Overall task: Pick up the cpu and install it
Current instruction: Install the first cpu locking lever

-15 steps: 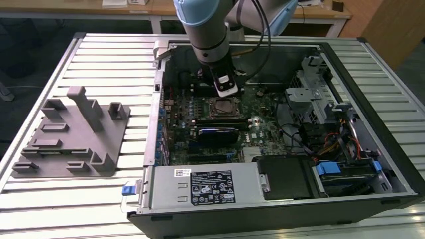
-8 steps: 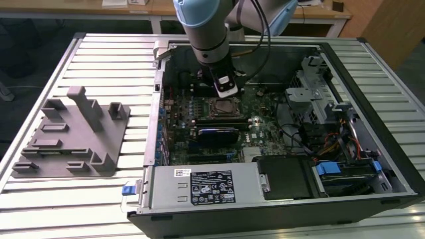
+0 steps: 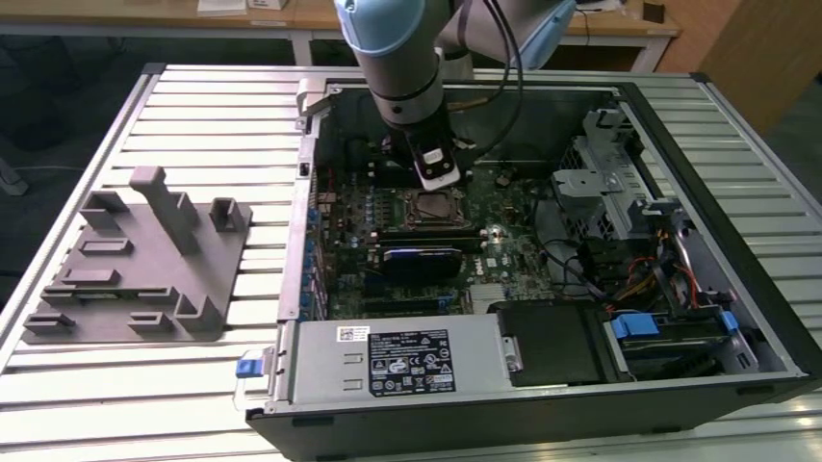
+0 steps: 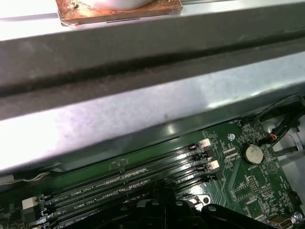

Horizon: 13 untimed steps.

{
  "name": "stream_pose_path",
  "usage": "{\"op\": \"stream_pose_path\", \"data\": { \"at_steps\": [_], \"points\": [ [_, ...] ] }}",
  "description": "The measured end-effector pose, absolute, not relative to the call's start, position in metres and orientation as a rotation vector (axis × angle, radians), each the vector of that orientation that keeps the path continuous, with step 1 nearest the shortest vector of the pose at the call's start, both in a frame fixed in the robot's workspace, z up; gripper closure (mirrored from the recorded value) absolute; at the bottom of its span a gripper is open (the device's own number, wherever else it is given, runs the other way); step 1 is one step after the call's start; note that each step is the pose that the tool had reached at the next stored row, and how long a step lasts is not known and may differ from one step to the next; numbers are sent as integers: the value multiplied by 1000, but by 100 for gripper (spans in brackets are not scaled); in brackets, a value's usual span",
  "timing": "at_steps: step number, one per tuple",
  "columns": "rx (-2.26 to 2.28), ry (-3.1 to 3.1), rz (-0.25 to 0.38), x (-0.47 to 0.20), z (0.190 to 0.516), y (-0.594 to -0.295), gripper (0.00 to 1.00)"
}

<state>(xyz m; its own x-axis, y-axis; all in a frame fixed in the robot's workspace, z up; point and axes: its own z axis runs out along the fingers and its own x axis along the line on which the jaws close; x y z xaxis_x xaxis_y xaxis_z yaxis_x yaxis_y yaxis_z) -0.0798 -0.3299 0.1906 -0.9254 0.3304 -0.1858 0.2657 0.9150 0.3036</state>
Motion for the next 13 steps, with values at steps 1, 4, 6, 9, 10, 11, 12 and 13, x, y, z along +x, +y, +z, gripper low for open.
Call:
{"op": "stream_pose_path", "data": {
  "at_steps": [1, 4, 6, 9, 10, 11, 12, 13],
  "points": [
    [449, 2843, 403, -80, 190, -330, 89],
    [449, 2843, 402, -79, 190, -330, 89],
    [449, 2843, 402, -78, 189, -331, 89],
    [449, 2843, 402, -77, 189, -331, 89],
    [449, 2843, 402, -77, 189, -332, 89],
    [449, 2843, 402, -77, 189, -332, 89],
    [449, 2843, 402, -76, 189, -332, 89],
    [449, 2843, 401, -76, 189, -332, 89]
  ]
}}
